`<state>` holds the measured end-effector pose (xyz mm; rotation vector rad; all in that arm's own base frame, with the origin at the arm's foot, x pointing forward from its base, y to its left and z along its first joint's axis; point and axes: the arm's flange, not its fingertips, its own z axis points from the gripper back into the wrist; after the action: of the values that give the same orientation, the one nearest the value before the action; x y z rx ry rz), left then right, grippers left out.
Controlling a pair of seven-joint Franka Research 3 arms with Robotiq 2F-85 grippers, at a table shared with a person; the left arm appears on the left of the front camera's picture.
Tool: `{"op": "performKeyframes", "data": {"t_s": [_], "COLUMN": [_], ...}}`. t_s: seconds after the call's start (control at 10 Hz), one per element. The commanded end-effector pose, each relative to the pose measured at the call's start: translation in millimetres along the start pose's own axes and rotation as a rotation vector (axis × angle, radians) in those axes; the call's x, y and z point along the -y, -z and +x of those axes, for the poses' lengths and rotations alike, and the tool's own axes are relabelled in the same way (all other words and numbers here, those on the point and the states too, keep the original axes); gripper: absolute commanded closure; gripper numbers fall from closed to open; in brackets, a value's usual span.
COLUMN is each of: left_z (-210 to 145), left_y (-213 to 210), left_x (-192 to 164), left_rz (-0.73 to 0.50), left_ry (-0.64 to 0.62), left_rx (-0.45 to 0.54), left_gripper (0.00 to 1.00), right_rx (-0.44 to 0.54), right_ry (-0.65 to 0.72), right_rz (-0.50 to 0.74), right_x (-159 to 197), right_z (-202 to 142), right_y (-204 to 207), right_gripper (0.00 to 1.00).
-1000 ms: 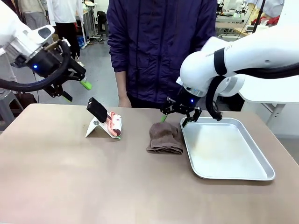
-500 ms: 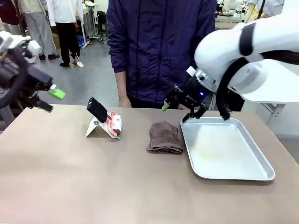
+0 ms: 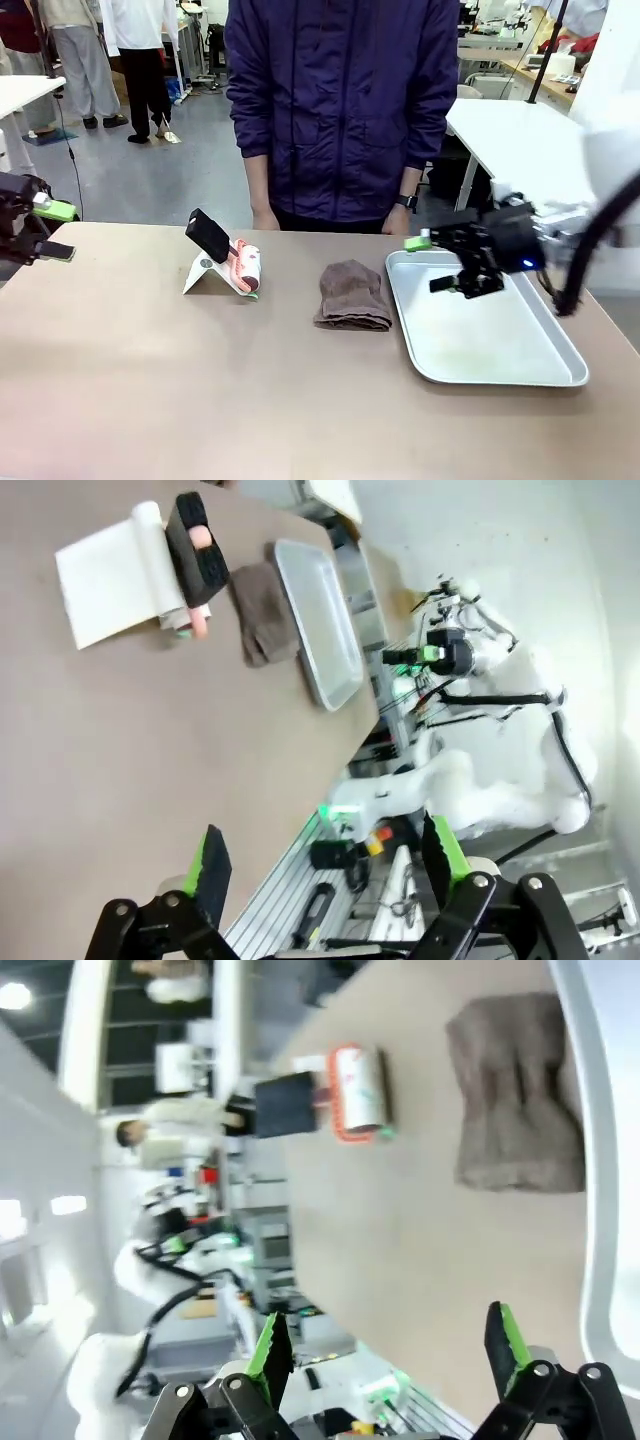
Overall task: Clean the surface of the table.
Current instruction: Return the Lint Roller and towel to their original positions.
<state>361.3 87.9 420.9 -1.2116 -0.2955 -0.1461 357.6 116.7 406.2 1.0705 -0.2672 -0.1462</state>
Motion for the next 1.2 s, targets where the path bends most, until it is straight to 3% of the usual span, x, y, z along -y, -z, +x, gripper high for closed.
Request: {"op": "performKeyframes", "data": {"t_s": [0.0, 0.1, 0.2, 0.5, 0.6, 1.1], "left_z": [5, 6, 6, 5, 2, 2], "left_y": [-4, -8, -12, -22, -17, -17], "left_x": [-29, -40, -47, -47, -53, -53], "left_rz": [-0.094, -0.100, -0.103, -0.177, -0.094, -0.094], "left_ry": [-0.060, -0.065, -0.017, 0.056, -0.032, -0.032], "left_rx": [0.058, 0.061, 0.048, 0.158, 0.086, 0.086], "left_gripper": [0.00, 0.00, 0.00, 0.00, 0.00, 0.00], "right_rx": [0.037, 0.093, 0.076, 0.113, 0.122, 0.122], "right_ry": [-0.011, 0.008, -0.018, 0.101, 0.053, 0.053], "right_rz": [0.159, 0.237, 0.307, 0.329, 0.327, 0.327], "right_x": [59, 80, 96, 140, 96, 96], "right_z": [-34, -41, -47, -31, 40, 40], "right_y": [-53, -80, -99, -114, -116, -116], "right_gripper": [0.00, 0.00, 0.00, 0.00, 0.00, 0.00]}}
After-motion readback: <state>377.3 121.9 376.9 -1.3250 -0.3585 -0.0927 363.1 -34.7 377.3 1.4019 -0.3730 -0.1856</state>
